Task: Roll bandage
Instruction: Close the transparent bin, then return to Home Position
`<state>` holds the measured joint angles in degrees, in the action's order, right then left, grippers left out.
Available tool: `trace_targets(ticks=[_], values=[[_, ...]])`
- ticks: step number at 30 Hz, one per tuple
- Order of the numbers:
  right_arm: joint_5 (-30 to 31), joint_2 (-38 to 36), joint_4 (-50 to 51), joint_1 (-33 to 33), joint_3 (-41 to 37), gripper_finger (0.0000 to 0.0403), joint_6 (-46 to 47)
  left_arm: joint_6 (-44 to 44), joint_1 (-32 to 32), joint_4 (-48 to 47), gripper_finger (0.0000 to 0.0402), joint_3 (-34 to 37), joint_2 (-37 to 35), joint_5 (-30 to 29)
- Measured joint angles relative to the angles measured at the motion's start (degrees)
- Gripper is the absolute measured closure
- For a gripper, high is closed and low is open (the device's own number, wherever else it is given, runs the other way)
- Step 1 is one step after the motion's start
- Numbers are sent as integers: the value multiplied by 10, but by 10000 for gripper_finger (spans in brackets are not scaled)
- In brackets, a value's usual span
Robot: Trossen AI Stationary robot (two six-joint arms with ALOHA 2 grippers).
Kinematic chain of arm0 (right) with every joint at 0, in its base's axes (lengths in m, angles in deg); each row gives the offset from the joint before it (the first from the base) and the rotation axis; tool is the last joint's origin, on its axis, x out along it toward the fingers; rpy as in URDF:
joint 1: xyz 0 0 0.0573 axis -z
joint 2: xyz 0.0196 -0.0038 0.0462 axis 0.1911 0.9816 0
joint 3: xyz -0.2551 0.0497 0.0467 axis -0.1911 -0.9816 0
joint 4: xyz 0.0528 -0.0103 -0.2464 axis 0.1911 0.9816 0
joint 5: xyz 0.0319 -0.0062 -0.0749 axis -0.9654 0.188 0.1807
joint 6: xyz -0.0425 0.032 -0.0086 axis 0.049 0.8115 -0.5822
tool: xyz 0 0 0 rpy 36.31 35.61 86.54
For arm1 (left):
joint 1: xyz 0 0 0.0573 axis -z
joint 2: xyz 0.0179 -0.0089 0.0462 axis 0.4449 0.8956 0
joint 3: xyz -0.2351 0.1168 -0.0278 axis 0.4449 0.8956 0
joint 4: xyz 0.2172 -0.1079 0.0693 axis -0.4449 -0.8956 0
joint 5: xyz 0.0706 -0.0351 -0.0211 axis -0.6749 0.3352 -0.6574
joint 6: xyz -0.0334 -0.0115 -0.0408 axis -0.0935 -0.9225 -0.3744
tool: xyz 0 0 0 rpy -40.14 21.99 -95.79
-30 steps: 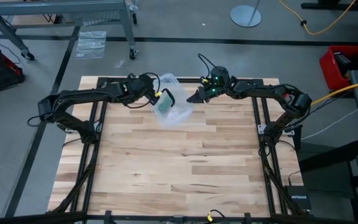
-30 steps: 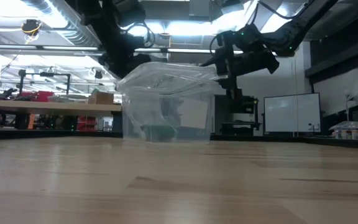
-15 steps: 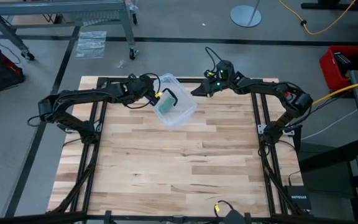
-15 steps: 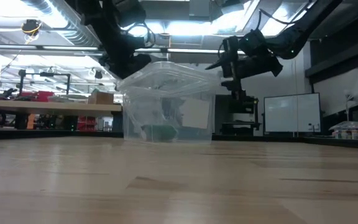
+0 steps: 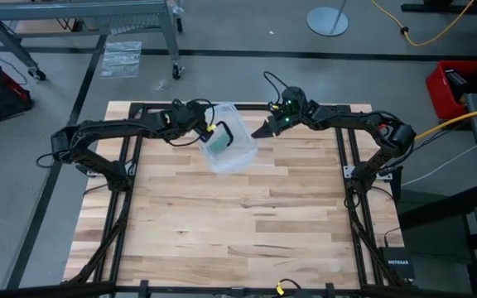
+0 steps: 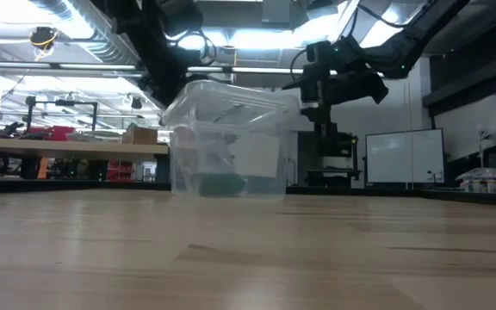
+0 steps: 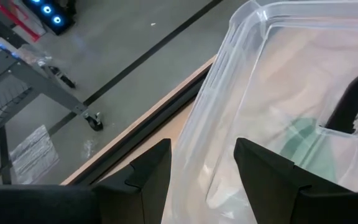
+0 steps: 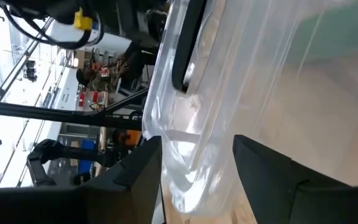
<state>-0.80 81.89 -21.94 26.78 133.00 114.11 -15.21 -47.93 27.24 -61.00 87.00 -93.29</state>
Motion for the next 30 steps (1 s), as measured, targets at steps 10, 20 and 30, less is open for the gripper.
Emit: trace_targets(ticks=[10, 20, 30], values=[[37, 0, 64, -19, 0, 201, -48, 33, 33, 13, 226, 1, -7, 9], [66, 0, 91, -16, 0, 201, -91, 66, 34, 61, 226, 1, -62, -95], [38, -1, -13, 29, -1, 201, -69, 80, 40, 68, 226, 0, -207, -97]])
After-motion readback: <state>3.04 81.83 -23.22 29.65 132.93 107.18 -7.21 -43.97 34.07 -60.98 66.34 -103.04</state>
